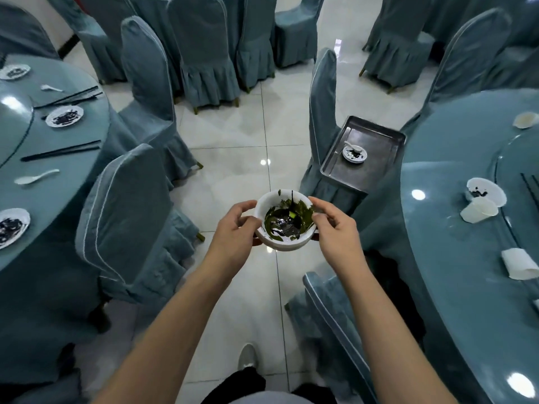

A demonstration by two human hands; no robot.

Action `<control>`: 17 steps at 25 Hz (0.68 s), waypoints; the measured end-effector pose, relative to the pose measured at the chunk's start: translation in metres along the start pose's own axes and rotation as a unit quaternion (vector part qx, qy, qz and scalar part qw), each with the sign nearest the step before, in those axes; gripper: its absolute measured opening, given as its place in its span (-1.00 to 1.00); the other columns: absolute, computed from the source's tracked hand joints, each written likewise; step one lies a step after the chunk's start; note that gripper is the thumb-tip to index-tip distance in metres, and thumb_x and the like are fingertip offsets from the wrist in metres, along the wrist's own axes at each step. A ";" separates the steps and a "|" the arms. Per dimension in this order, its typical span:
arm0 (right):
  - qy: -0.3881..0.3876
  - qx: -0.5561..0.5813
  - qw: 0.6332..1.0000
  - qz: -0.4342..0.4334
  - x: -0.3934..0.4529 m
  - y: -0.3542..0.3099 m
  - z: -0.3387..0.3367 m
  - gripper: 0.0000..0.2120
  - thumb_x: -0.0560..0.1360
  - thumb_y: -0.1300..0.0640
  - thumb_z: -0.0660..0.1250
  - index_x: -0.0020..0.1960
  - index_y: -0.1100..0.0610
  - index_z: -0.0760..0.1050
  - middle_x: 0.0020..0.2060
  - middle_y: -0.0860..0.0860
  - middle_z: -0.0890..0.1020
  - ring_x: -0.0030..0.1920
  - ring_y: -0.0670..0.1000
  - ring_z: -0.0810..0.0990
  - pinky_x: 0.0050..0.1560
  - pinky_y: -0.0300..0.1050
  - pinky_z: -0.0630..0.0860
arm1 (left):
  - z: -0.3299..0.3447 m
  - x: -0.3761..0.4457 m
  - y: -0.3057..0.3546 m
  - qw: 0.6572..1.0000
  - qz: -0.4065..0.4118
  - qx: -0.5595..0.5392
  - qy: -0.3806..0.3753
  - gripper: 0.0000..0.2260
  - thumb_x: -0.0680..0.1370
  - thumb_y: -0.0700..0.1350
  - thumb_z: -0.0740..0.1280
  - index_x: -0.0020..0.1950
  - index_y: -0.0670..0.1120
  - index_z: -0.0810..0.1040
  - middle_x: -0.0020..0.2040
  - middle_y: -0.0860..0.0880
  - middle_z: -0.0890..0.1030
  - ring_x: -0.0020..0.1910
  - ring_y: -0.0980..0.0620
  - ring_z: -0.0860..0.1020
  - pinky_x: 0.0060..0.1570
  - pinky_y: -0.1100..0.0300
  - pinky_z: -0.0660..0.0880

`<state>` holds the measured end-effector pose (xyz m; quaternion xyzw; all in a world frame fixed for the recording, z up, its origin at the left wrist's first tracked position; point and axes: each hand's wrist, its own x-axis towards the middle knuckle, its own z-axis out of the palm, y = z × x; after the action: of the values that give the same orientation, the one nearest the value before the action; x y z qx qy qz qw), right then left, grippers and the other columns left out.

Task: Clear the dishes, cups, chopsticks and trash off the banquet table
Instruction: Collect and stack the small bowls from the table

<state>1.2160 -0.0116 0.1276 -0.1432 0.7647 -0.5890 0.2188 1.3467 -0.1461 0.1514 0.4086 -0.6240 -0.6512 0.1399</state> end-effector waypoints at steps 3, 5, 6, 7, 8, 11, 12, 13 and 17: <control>0.011 0.009 1.000 0.003 0.015 -0.010 0.026 -0.64 0.62 0.28 0.21 0.24 -0.04 0.63 -0.01 -0.07 0.73 0.05 0.10 0.68 0.16 0.23 0.61 | -0.022 0.030 0.004 1.000 -0.003 0.009 -0.013 -0.70 0.65 -0.19 0.22 0.33 0.08 0.51 0.03 -0.09 0.66 -0.12 0.02 0.68 0.07 0.00 0.64; 0.018 0.005 1.000 0.007 0.027 -0.015 0.038 -0.66 0.62 0.30 0.21 0.27 0.05 0.63 0.05 -0.03 0.72 0.10 0.03 0.68 0.21 0.17 0.59 | -0.030 0.047 0.006 1.000 -0.007 0.009 -0.022 -0.70 0.65 -0.19 0.23 0.34 0.06 0.52 0.04 -0.09 0.66 -0.12 0.01 0.68 0.11 -0.07 0.63; 0.022 0.004 1.000 0.007 0.034 -0.018 0.043 -0.66 0.62 0.30 0.21 0.28 0.06 0.63 0.07 -0.03 0.71 0.11 0.02 0.67 0.22 0.16 0.59 | -0.033 0.056 0.009 1.000 -0.007 0.011 -0.026 -0.69 0.65 -0.19 0.23 0.35 0.06 0.51 0.06 -0.09 0.66 -0.11 0.01 0.69 0.12 -0.07 0.63; 0.024 0.005 1.000 0.006 0.039 -0.020 0.046 -0.66 0.63 0.30 0.21 0.27 0.05 0.63 0.06 -0.04 0.72 0.10 0.00 0.67 0.22 0.15 0.60 | -0.034 0.064 0.011 0.999 -0.006 0.014 -0.031 -0.69 0.65 -0.19 0.23 0.36 0.05 0.51 0.08 -0.10 0.65 -0.11 0.02 0.69 0.11 -0.05 0.63; 0.027 0.007 1.000 0.004 0.046 -0.022 0.049 -0.66 0.63 0.30 0.21 0.25 0.03 0.63 0.05 -0.06 0.72 0.09 -0.01 0.68 0.21 0.14 0.61 | -0.036 0.074 0.014 0.999 -0.003 0.014 -0.035 -0.69 0.65 -0.19 0.23 0.36 0.06 0.51 0.09 -0.10 0.66 -0.13 0.04 0.70 0.08 -0.02 0.64; 0.040 0.005 0.999 0.003 0.071 -0.022 0.055 -0.66 0.64 0.28 0.21 0.25 -0.02 0.63 0.04 -0.09 0.72 0.08 -0.04 0.68 0.19 0.12 0.62 | -0.035 0.104 0.022 0.999 0.001 0.017 -0.052 -0.69 0.65 -0.18 0.23 0.35 0.07 0.51 0.06 -0.07 0.67 -0.17 0.09 0.70 0.06 0.00 0.64; 0.043 0.001 0.999 0.005 0.080 -0.021 0.055 -0.66 0.64 0.26 0.21 0.26 -0.03 0.62 0.05 -0.09 0.71 0.08 -0.04 0.68 0.18 0.12 0.62 | -0.033 0.113 0.024 0.998 0.000 0.020 -0.059 -0.69 0.64 -0.18 0.23 0.35 0.07 0.51 0.05 -0.06 0.67 -0.15 0.07 0.70 0.09 -0.03 0.64; 0.048 0.001 0.999 0.007 0.090 -0.020 0.056 -0.66 0.64 0.25 0.21 0.27 -0.04 0.62 0.05 -0.10 0.71 0.08 -0.03 0.68 0.17 0.12 0.63 | -0.030 0.124 0.027 0.998 -0.001 0.023 -0.064 -0.69 0.64 -0.18 0.23 0.35 0.07 0.51 0.04 -0.05 0.67 -0.14 0.05 0.70 0.10 -0.05 0.63; 0.076 0.022 0.997 0.015 0.134 -0.017 0.050 -0.63 0.63 0.25 0.22 0.19 -0.16 0.63 0.00 -0.13 0.72 0.05 -0.06 0.69 0.14 0.12 0.64 | -0.010 0.171 0.043 0.995 0.007 0.035 -0.088 -0.70 0.63 -0.20 0.23 0.31 0.07 0.53 -0.03 -0.03 0.67 -0.19 0.10 0.70 0.08 -0.02 0.64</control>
<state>1.1247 -0.1220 0.1111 -0.0815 0.7682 -0.6111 0.1723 1.2320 -0.2795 0.1314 0.3498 -0.6595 -0.6612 0.0744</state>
